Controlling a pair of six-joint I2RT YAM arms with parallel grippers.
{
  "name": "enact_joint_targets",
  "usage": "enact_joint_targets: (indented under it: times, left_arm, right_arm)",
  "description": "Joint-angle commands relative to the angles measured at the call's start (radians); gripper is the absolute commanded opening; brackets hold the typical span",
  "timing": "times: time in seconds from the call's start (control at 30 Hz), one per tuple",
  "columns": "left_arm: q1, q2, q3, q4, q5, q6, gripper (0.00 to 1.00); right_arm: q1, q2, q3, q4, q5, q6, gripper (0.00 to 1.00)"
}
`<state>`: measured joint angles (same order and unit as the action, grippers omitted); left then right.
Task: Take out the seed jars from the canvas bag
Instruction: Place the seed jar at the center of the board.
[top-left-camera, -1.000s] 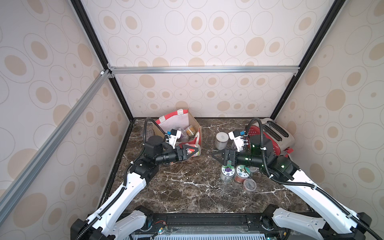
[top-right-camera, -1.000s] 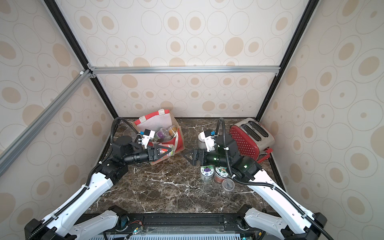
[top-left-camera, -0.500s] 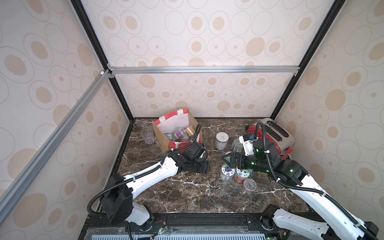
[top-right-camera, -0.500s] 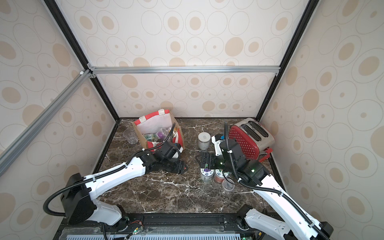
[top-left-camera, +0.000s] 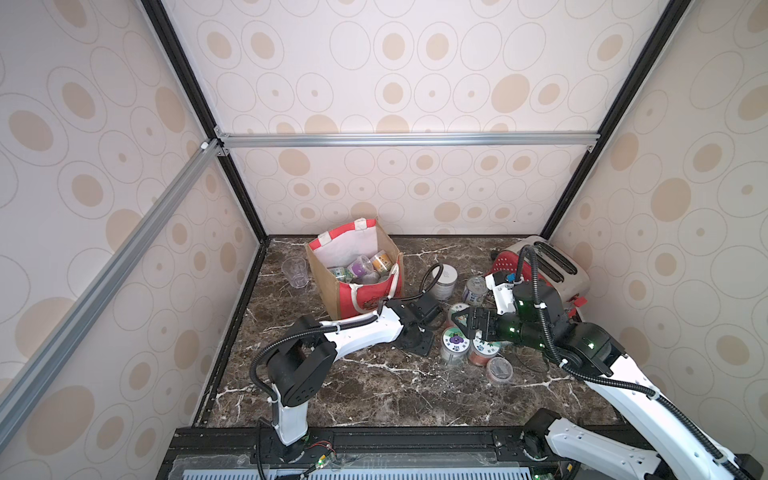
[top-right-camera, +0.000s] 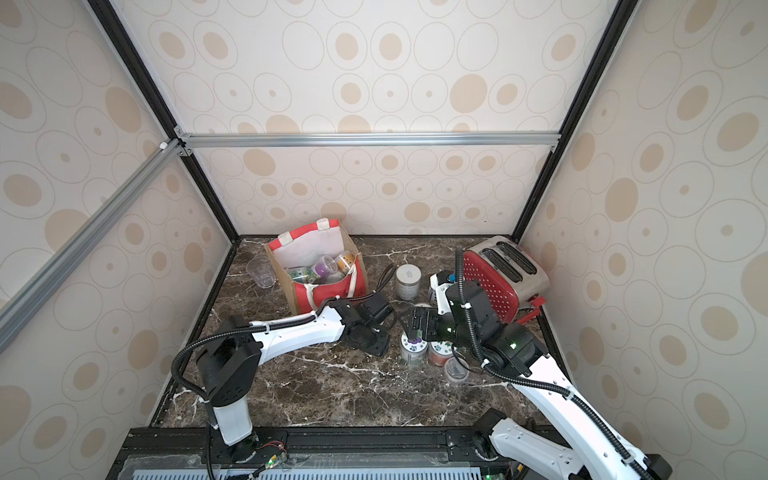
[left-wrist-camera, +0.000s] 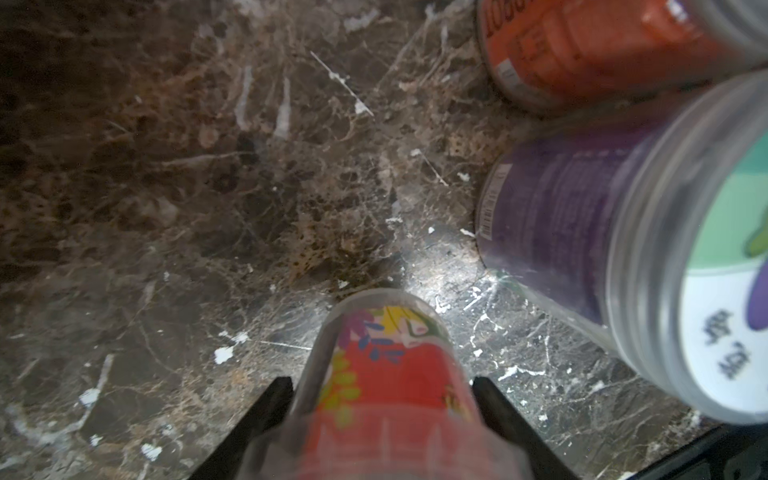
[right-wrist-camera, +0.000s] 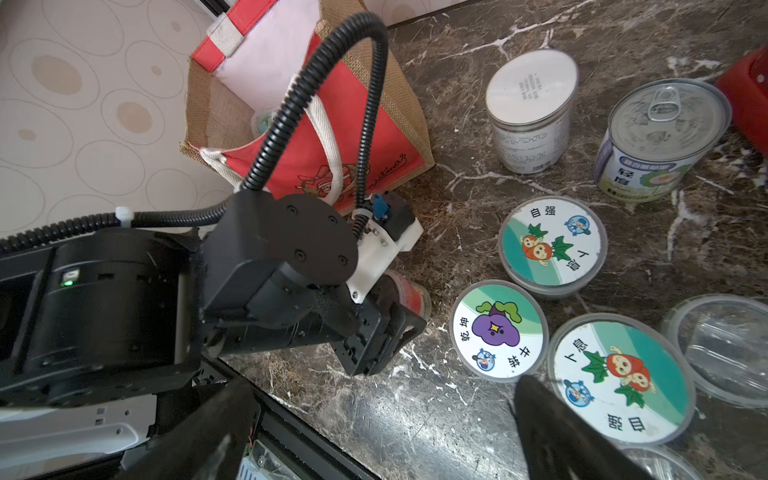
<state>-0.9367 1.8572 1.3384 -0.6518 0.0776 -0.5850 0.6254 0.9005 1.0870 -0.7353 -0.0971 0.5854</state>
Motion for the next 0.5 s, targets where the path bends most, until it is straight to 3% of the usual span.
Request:
enact_joint_targets:
  times: [0.0,0.07,0.1,0.13,0.47]
  left_arm:
    - [-0.024,0.023,0.055,-0.034,-0.002,0.026,0.66]
    - [-0.032,0.028,0.064,-0.037,0.004,0.022,0.83]
    - [-0.034,0.026,0.072,-0.041,0.004,0.021,0.96]
    - [-0.037,0.021,0.082,-0.047,0.006,0.02,0.98]
    - [-0.042,-0.18,0.227,-0.204,-0.057,0.024,0.98]
  right_arm:
    - [-0.011,-0.012,-0.012,-0.017,0.002,-0.012,1.0]
    - [-0.012,-0.011,-0.01,-0.015,-0.003,-0.012,1.0]
    - [-0.015,-0.011,-0.008,-0.016,-0.003,-0.015,1.0]
    - [-0.015,-0.011,-0.007,-0.018,-0.003,-0.017,1.0]
    - [-0.025,-0.014,0.017,-0.044,0.022,-0.02,1.0]
